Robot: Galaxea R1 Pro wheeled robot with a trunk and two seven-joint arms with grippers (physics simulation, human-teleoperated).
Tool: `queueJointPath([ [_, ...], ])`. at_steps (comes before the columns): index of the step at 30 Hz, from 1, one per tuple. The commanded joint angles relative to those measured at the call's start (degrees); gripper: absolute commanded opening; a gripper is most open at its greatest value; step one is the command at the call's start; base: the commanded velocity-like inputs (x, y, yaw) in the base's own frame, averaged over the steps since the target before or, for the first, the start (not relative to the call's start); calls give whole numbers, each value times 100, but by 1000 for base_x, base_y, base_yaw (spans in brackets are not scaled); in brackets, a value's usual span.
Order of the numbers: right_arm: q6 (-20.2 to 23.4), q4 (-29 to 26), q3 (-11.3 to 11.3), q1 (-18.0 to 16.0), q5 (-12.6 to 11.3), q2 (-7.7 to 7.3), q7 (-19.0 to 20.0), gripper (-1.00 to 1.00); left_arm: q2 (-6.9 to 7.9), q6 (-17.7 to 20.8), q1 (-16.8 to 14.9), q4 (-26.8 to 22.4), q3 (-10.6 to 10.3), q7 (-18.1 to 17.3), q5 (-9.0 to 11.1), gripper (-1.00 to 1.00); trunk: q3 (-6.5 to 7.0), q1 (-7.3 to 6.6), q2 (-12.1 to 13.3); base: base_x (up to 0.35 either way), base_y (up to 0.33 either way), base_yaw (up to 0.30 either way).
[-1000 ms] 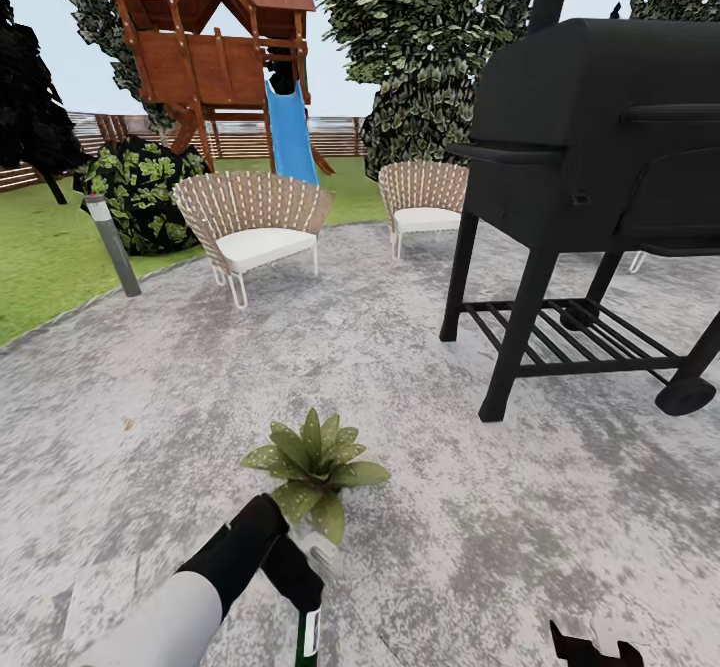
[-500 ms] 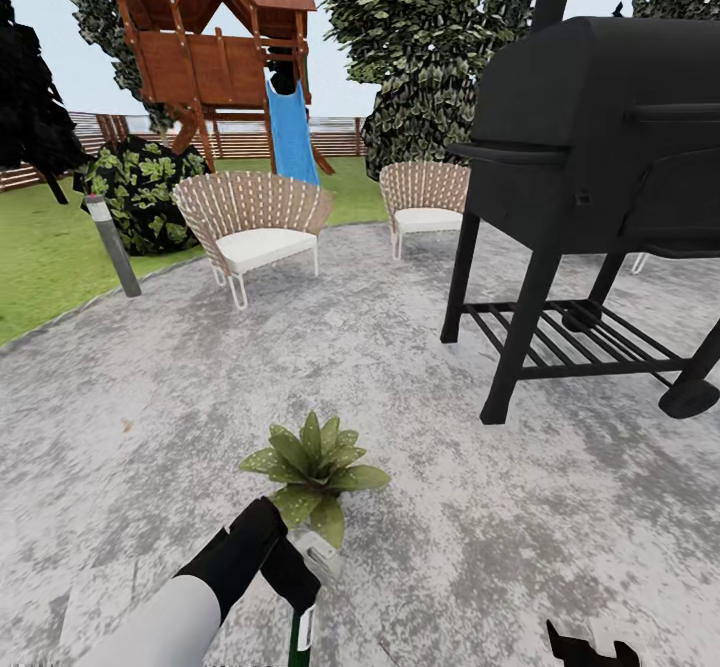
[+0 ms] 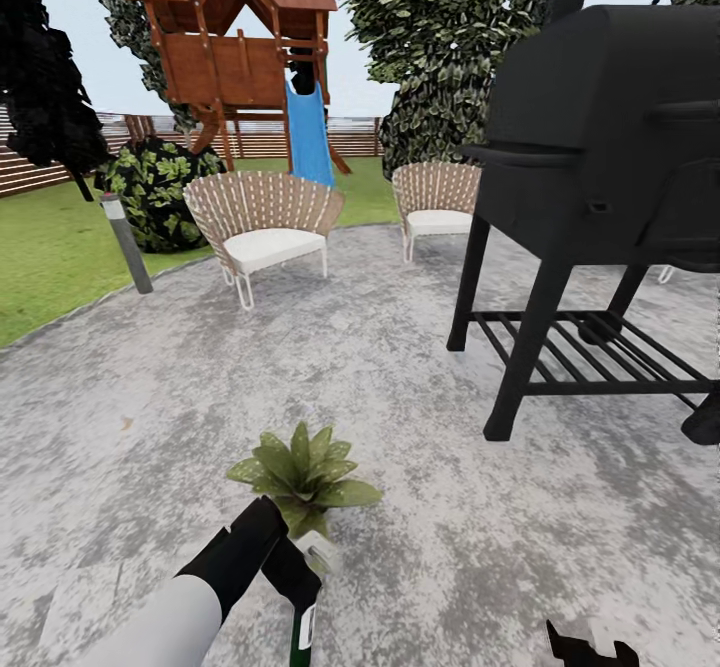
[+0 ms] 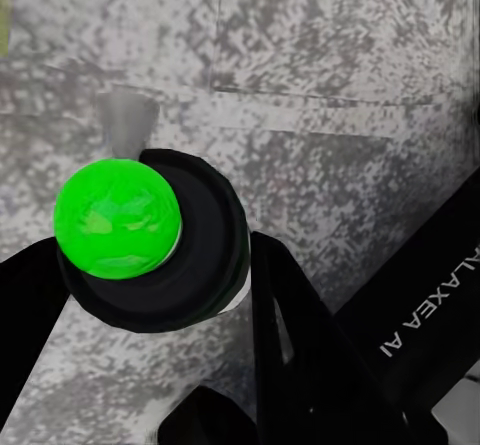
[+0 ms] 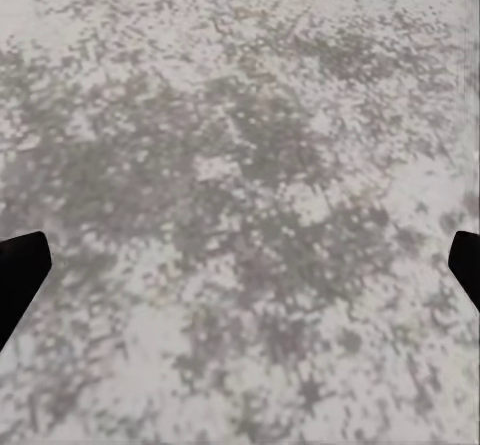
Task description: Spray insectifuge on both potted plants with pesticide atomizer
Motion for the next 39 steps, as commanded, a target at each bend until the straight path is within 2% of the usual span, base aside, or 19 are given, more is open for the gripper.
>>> queueJointPath([
  [1, -20, 6, -50, -4, 26, 1, 41, 100, -3, 26, -2, -6, 1, -51, -51, -100, -5, -1, -2, 3, -240, 0],
  [9, -20, 6, -50, -4, 26, 1, 41, 100, -14, 26, -2, -1, 0, -48, -47, -100, -5, -1, -2, 1, -222, 64],
  [19, -15, 6, -50, -4, 26, 1, 41, 100, -11, 24, -1, -1, 6, -48, -52, -100, -5, -1, -2, 0, -17, 268],
  [23, -16, 4, -51, -4, 28, -32, 40, 100, -13, 17, -4, -29, 18, -48, -53, -100, -5, -1, -2, 0, 0, 67],
  [24, -13, 5, -50, -4, 48, -49, 39, 100, 0, 17, -7, -50, 190, -48, -59, -100, -5, -1, -2, 0, 0, 4],
  [25, -12, 5, -50, -4, 126, -57, 35, 100, 21, 7, -8, -64, 543, -42, -69, -100, -5, -1, -2, 0, 0, 1],
  [26, -12, 6, -50, -4, 213, -59, 33, 100, 36, -3, -9, -66, 736, -35, -96, -100, -5, -1, -2, 0, 0, 0],
  [29, -11, 6, -50, -4, 267, -57, 32, 100, 42, 1, -57, -72, 834, 60, -130, -100, -5, -1, -2, 0, 0, 0],
  [32, -11, 14, -50, -4, 281, -52, 32, 100, 30, 46, -97, -62, 868, 485, -104, -100, -5, -1, -2, 0, 0, 0],
  [37, -11, 14, -50, -4, 284, -53, 32, 100, 58, 74, -43, 8, 839, 546, -135, -100, -5, -1, -2, 0, 0, 0],
  [39, -11, 14, -50, -4, 284, -52, 32, 100, 127, 79, -24, 15, 831, 543, -135, -100, -5, -1, -2, 0, 0, 0],
])
